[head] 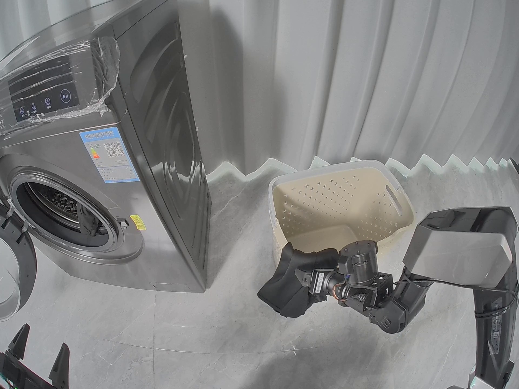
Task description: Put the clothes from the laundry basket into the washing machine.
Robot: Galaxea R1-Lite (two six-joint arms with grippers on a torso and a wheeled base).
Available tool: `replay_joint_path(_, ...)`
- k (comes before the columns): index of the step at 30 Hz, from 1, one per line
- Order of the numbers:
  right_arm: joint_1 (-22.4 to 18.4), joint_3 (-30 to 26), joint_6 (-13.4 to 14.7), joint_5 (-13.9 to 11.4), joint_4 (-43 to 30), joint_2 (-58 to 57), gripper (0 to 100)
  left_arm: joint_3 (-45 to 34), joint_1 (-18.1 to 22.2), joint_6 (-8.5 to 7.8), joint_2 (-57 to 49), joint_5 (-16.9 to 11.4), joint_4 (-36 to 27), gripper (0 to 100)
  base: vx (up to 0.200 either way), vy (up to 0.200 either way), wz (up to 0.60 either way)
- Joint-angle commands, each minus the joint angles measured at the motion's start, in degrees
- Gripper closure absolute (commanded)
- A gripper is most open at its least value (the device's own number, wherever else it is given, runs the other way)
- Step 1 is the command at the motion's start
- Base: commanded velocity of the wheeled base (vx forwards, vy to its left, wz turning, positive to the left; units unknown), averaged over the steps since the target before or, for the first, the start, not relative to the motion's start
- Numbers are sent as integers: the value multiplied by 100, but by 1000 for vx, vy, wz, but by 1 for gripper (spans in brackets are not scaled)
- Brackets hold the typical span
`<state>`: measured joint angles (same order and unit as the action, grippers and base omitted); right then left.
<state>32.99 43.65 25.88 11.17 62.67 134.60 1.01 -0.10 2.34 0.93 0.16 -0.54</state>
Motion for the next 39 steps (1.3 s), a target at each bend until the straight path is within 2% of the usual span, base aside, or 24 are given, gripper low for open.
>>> replay_joint_path(1, -100, 302, -4, 17, -1, 260, 0, -84, 1, 3, -84, 2, 1, 0, 0, 0, 0)
replay_joint_path(2, -100, 302, -4, 17, -1, 260, 100, -84, 1, 3, -84, 2, 1, 0, 0, 0, 0)
replay_joint_path(4, -100, 381, -4, 131, -1, 260, 100, -84, 1, 3, -84, 2, 1, 0, 0, 0, 0)
replay_joint_path(16, 23, 328, 49, 158, 114, 58, 100, -84, 1, 3, -75, 11, 1, 0, 0, 0, 0)
replay_joint_path(24, 182, -243, -30, 158, 307, -918, 100, -84, 1, 3, -75, 11, 1, 0, 0, 0, 0)
replay_joint_path(30, 252, -700, -268, 149, 676, -1594, 100, -84, 1, 3, -84, 11, 1, 0, 0, 0, 0)
replay_joint_path(39, 322, -1113, -329, 149, 1089, -2315, 100, -84, 1, -6, -84, 2, 1, 0, 0, 0, 0)
